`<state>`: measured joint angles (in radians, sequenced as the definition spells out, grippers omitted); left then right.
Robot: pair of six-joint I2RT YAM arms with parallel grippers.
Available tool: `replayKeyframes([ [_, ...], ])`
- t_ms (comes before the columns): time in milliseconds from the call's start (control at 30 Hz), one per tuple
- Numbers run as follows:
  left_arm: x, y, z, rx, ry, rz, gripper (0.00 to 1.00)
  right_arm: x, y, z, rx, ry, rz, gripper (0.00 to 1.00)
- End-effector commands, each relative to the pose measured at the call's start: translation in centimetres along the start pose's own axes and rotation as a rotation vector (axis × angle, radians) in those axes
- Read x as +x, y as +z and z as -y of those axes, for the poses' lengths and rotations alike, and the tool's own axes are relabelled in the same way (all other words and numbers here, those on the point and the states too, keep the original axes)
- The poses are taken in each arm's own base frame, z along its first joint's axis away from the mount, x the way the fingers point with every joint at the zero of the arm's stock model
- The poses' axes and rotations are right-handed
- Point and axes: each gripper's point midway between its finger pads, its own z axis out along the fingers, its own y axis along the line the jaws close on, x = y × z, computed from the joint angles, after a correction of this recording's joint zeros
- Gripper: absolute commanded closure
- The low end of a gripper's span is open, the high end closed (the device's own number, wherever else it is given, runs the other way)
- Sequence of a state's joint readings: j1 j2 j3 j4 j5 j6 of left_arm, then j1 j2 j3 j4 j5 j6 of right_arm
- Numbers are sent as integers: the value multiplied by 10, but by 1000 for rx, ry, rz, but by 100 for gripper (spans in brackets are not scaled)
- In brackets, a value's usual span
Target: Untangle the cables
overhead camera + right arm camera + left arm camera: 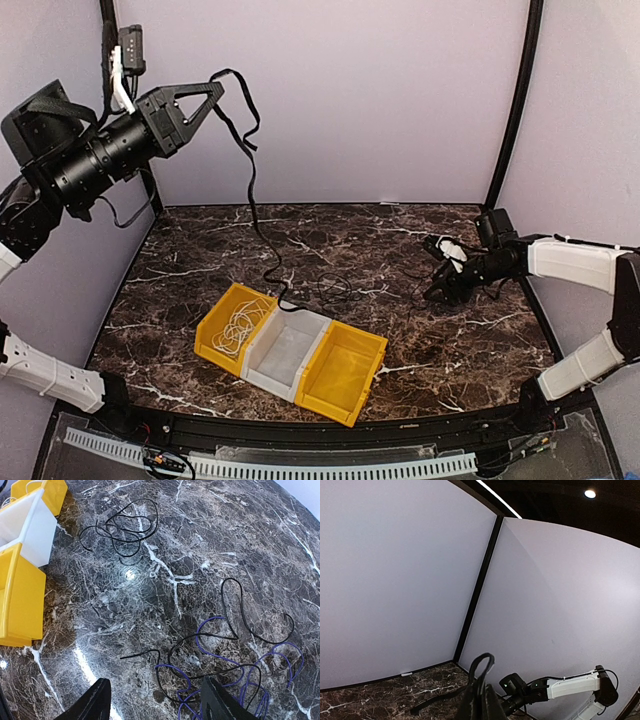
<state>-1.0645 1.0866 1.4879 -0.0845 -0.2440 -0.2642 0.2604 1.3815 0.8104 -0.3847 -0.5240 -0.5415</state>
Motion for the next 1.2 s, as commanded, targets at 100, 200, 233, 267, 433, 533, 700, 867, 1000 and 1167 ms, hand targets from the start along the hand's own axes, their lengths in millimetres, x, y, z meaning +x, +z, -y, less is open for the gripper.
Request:
replayKeyframes([
  [100, -19, -8, 7, 31, 10, 45, 100, 3, 6, 5, 5, -9, 2, 37],
  [200, 3, 2, 10, 60, -11, 0, 100, 5, 8, 6, 0, -3, -7, 37],
  [233, 12, 5, 13, 81, -26, -19, 100, 5, 9, 6, -2, -3, -12, 37],
  [267, 19, 9, 15, 89, -33, -36, 100, 5, 9, 6, -2, -1, -13, 37],
  [433, 58, 17, 17, 123, -109, -117, 100, 8, 11, 6, -4, 1, -22, 37],
  [533, 74, 17, 14, 125, -154, -136, 100, 10, 13, 7, -8, 2, -28, 37],
  [700, 92, 16, 8, 107, -174, -165, 100, 12, 16, 7, -18, 10, -40, 36],
  [867, 107, 14, 5, 105, -182, -196, 100, 15, 18, 7, -25, 15, -50, 36],
  [1000, 124, 16, 18, 177, -195, -267, 100, 16, 18, 6, -25, 15, -51, 36],
  [1167, 154, 12, 31, 265, -223, -360, 100, 17, 19, 7, -27, 17, -55, 36],
])
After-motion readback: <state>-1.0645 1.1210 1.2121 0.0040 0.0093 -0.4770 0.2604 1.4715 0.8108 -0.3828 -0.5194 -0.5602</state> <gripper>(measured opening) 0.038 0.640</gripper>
